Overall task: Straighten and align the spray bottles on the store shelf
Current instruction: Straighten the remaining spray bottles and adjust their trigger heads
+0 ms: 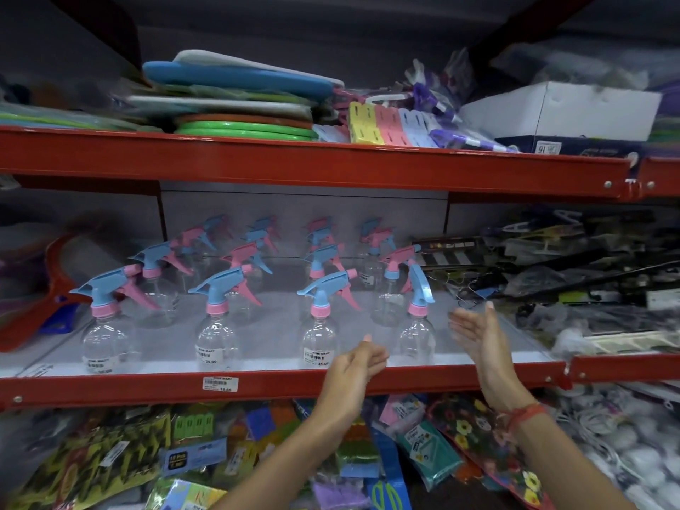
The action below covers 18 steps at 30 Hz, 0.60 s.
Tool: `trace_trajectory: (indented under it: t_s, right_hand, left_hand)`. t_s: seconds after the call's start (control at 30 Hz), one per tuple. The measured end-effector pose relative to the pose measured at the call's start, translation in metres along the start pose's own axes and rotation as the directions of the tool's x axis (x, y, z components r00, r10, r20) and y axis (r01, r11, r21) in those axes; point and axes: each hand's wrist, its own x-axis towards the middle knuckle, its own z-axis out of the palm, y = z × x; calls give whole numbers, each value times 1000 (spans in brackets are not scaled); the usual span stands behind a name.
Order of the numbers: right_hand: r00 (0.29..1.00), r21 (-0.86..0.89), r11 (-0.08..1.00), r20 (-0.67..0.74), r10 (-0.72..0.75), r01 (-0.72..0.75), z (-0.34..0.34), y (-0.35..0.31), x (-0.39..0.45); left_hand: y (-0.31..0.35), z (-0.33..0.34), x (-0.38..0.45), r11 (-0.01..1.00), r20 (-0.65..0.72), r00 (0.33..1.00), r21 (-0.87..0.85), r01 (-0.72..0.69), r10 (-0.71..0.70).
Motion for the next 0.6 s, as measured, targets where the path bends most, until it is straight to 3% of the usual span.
trace_trajectory:
  t_s: [0.1,0.2,0.6]
  right_hand:
    - [947,-110,976,242,210,-188,7,-2,12]
    - [898,-163,959,343,276,-232,18,-11,7]
    - [903,-179,958,332,272,-223,1,-3,-6]
  left_hand:
    - [1,22,10,993,37,994,54,103,-105]
    - [4,33,19,982,55,982,65,176,-180]
    - [17,30,44,991,92,989,77,105,-112]
